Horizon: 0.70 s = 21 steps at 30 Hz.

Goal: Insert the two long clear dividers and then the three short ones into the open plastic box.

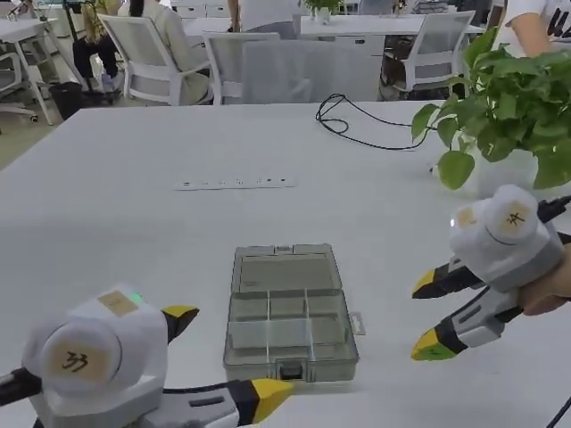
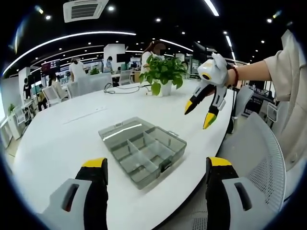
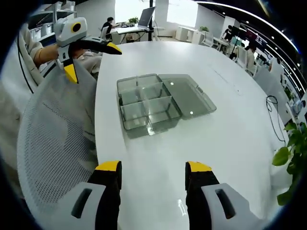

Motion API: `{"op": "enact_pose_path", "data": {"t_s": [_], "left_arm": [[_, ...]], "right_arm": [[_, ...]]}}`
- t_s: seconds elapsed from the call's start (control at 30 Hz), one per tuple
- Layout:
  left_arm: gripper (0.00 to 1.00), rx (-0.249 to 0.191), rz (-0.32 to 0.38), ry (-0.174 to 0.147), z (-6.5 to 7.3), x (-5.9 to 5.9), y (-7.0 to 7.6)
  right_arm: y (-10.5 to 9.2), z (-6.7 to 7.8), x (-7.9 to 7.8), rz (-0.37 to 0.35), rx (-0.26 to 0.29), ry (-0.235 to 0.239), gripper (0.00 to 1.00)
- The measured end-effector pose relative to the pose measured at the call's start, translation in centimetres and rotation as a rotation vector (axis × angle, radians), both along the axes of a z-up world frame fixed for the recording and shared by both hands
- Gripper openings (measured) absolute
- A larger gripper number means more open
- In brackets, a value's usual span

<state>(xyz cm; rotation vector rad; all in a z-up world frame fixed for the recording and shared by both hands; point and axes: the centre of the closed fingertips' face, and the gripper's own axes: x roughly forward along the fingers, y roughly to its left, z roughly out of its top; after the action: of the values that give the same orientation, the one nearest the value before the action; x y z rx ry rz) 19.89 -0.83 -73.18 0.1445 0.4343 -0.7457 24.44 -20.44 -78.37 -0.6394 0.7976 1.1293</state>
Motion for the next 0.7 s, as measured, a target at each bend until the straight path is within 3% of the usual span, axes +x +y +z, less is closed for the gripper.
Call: {"op": "enact_pose_path", "data": {"t_s": [0.3, 0.7], "left_arm": [[0.85, 0.0, 0.017, -0.002, 0.1, -0.1, 0.0], [0.83, 0.009, 0.037, -0.002, 0.0, -0.1, 0.0]], "right_arm": [[-3.8, -2.0, 0.0, -0.003, -0.065, 0.03, 0.54], [-7.9, -4.1, -0.4, 0.052, -0.18, 0.053, 0.51]]}}
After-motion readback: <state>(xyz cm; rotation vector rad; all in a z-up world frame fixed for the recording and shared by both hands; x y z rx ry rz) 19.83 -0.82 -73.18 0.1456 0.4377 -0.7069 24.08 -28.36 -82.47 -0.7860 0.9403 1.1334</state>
